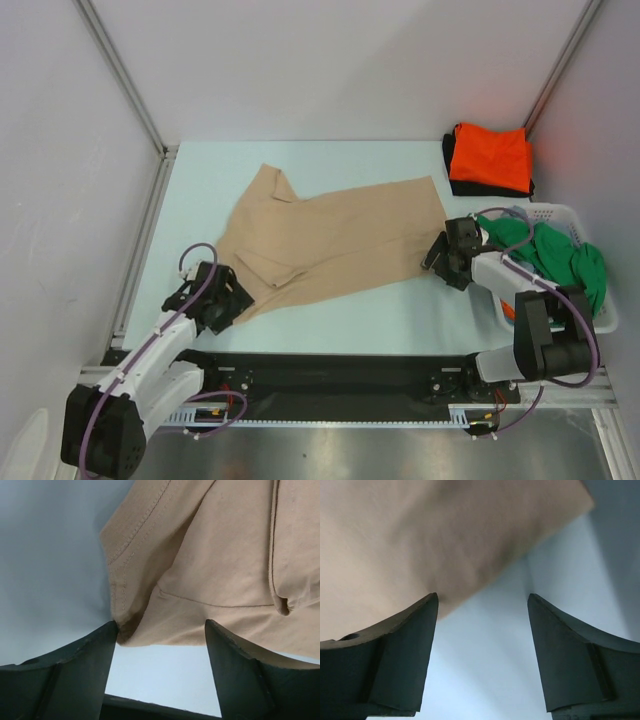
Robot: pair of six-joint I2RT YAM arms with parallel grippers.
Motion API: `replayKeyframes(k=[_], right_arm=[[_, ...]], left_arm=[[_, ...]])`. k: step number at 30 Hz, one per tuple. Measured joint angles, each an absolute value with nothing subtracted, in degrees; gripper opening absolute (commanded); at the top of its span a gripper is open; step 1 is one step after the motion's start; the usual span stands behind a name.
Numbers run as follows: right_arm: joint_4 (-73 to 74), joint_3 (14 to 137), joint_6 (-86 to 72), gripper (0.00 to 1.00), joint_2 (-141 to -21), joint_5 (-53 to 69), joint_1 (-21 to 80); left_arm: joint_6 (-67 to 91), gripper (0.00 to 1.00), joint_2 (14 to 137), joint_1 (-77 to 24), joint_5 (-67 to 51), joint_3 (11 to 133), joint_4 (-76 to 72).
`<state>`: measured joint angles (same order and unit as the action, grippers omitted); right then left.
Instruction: Fold and stack the t-shirts
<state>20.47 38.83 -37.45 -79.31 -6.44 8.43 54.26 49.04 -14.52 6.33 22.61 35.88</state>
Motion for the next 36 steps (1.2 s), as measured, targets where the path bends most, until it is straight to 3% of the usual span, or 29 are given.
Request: replayKeyframes(k=[3, 4, 8, 10, 12, 13, 22, 26, 32, 35, 36], right_arm=[[18.37, 40.42, -37.19, 0.65, -81.95, -6.37, 7.55], [17.67, 41.08, -36.97, 0.63, -82.91, -6.28, 7.01], [15.49, 43.48, -36.18, 0.49, -86.48, -5.74, 5.32], [14.98, 44.91, -35.4, 0.28, -88.25, -5.58, 4.73], [14.52, 46.24, -34.89, 0.04, -90.15, -5.45, 4.47], [14.48, 47.0, -34.39, 0.0, -91.09, -5.19, 4.36], [14.39, 48.51, -34.57, 0.0, -92.42, -0.38, 6.48], [16.4, 46.37, -35.53, 0.0, -87.29, 1.45, 9.5], [17.32, 39.88, -38.0, 0.0, -77.87, -0.38, 14.02], [19.49, 36.6, -39.53, 0.0, -77.12, -2.57, 15.51], [20.27, 35.55, -40.05, 0.0, -76.97, -3.38, 15.53]], left_arm=[[54.41, 0.64, 50.68, -14.52, 7.75, 22.61, 34.87], [54.3, 0.51, 51.37, -14.5, 8.4, 22.63, 34.35], [52.73, 0.16, 56.66, -12.88, 10.35, 23.64, 30.44], [51.81, 0.0, 59.55, -11.53, 10.26, 24.84, 28.4], [50.39, 0.0, 63.77, -9.41, 9.56, 27.29, 26.83], [49.69, 0.0, 65.39, -8.54, 9.63, 28.4, 26.11], [41.82, 0.0, 74.37, 9.69, 2.61, 47.53, 27.27], [38.26, 0.0, 74.26, 11.75, 2.04, 54.11, 29.91], [35.9, 0.06, 70.28, 17.89, -3.01, 46.98, 31.03], [35.99, 0.16, 67.59, 19.09, -5.02, 40.18, 32.91], [36.01, 0.24, 66.92, 19.09, -5.56, 38.72, 33.82]])
